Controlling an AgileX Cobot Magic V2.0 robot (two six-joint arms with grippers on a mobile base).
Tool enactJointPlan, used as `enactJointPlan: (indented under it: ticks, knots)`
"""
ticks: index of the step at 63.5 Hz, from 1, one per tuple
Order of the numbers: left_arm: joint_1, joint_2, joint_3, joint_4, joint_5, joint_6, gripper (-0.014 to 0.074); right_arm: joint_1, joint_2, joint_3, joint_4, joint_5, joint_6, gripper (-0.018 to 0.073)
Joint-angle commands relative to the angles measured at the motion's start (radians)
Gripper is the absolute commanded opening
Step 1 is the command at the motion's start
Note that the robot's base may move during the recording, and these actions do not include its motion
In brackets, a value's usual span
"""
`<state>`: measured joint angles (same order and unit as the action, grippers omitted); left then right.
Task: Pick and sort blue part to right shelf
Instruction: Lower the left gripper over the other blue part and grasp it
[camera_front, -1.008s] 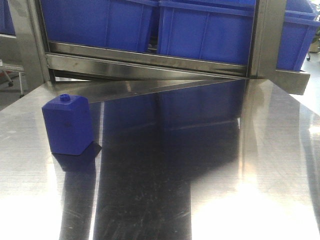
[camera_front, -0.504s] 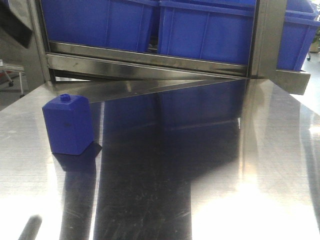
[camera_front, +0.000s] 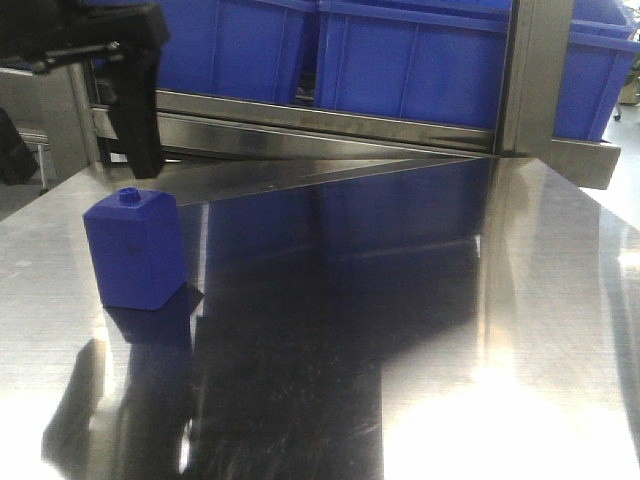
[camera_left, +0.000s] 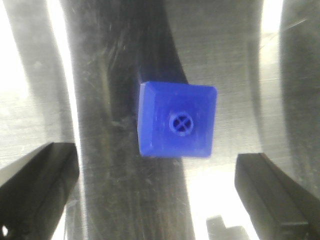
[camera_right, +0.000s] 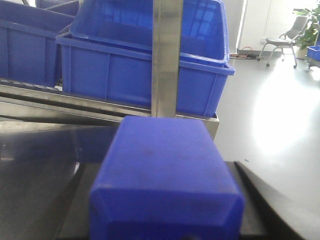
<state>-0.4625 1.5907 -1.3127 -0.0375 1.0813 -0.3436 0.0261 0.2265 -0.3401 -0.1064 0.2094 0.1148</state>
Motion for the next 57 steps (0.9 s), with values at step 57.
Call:
enactJointPlan:
  ticks: [57]
  knots:
    - [-0.024, 0.221, -0.138, 0.037, 0.067, -0.010, 0.0692, -0.007, 0.009, -0.028, -0.014, -0.089, -0.006, 0.0412]
